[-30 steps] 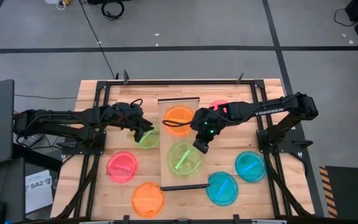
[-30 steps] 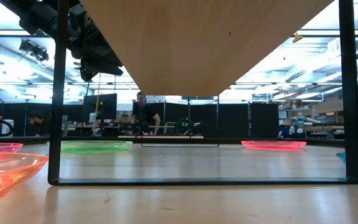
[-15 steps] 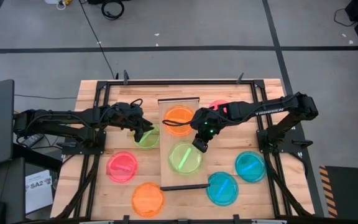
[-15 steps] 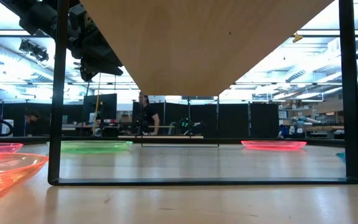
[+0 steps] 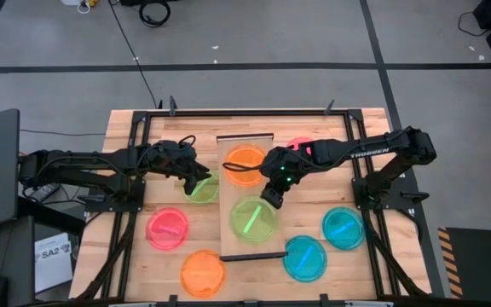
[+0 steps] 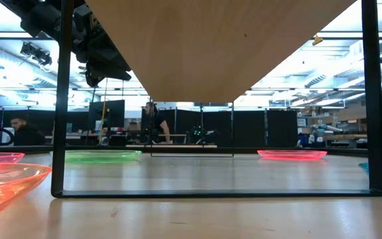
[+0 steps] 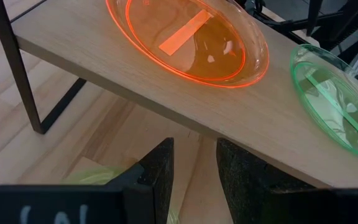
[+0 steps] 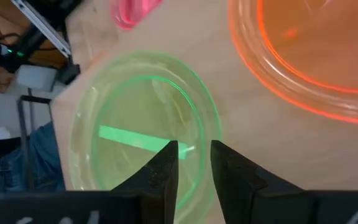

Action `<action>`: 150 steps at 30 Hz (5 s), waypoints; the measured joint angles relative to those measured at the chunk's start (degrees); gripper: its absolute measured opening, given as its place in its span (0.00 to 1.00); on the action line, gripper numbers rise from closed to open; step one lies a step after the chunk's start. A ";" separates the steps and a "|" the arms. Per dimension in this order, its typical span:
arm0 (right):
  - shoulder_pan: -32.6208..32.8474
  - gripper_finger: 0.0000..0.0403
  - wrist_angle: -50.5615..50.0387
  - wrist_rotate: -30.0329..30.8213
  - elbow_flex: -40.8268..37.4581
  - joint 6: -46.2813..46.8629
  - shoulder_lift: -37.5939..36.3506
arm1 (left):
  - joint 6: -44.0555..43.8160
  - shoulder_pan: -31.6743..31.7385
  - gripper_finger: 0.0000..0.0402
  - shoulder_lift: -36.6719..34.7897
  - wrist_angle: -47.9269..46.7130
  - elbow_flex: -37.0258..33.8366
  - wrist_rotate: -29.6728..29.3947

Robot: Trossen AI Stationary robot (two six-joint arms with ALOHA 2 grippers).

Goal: Place and stack plates onto a shelf
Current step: Stack the bottom pink plate on top of the orange plate on the shelf

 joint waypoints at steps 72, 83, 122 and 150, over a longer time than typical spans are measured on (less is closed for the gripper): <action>-16.04 0.26 -19.78 17.21 -13.78 -14.87 -25.11 | -0.02 -17.29 0.32 -1.01 -42.41 6.76 0.63; -20.16 0.26 -8.16 8.44 -24.11 -13.97 -25.09 | -0.03 -17.42 0.32 -1.01 -42.34 -1.15 0.20; -20.92 0.26 -6.48 7.22 -27.08 -13.99 -25.07 | -13.60 -17.46 0.18 -0.94 -29.21 -13.51 4.16; -20.92 0.26 -6.49 7.24 -27.06 -13.99 -25.06 | -14.49 -17.42 0.01 -0.98 -31.33 -11.04 7.99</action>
